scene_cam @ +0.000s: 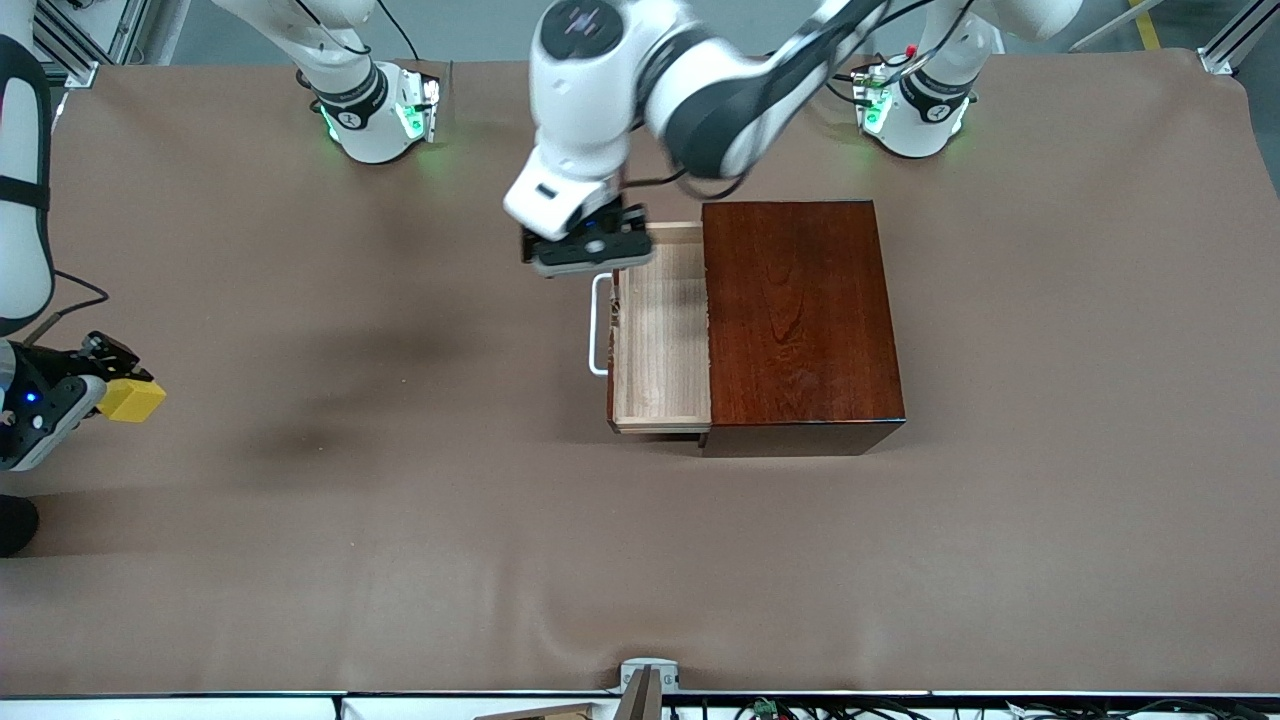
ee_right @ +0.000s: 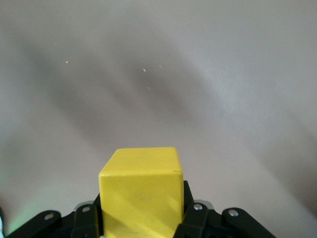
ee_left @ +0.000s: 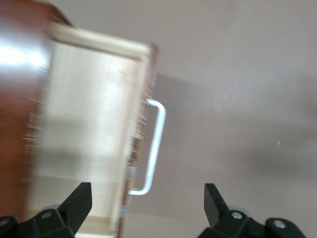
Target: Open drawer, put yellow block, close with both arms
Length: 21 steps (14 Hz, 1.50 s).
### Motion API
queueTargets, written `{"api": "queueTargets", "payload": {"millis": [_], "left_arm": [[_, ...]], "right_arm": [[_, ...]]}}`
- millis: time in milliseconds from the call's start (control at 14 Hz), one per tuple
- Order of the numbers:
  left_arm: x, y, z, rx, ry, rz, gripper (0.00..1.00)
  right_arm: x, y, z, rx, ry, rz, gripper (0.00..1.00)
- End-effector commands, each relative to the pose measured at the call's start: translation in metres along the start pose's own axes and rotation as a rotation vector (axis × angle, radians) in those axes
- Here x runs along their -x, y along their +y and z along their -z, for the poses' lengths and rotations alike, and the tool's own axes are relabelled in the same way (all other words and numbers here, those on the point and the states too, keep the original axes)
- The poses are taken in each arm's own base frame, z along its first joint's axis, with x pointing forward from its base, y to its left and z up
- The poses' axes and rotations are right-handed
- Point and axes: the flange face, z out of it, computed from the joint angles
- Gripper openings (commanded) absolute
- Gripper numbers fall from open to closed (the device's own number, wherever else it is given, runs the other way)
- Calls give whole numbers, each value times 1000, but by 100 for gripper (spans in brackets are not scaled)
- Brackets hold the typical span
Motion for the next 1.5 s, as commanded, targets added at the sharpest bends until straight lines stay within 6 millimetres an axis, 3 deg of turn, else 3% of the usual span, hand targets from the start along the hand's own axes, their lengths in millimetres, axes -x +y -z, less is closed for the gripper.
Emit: {"api": "queueTargets", "payload": {"millis": [0, 214, 356, 712, 854, 1068, 1282, 1424], "left_arm": [[-43, -59, 60, -31, 18, 101, 100], [-95, -131, 96, -99, 2, 183, 100], [-123, -180, 117, -136, -27, 104, 100], [-190, -298, 142, -113, -88, 64, 100], [-203, -343, 145, -95, -114, 84, 100], [-213, -387, 140, -93, -136, 47, 100], [-222, -416, 141, -77, -129, -94, 100], [-226, -429, 138, -72, -140, -201, 100]], "right_arm": [[-29, -16, 14, -1, 44, 148, 0], [-87, -47, 21, 0, 76, 301, 0], [-131, -78, 21, 0, 88, 408, 0], [-239, -167, 22, 41, 104, 621, 0], [-277, -201, 19, 53, 107, 696, 0], [-336, -258, 4, 111, 145, 791, 0], [-371, -301, -15, 111, 151, 828, 0], [-392, -329, -18, 112, 160, 805, 0]]}}
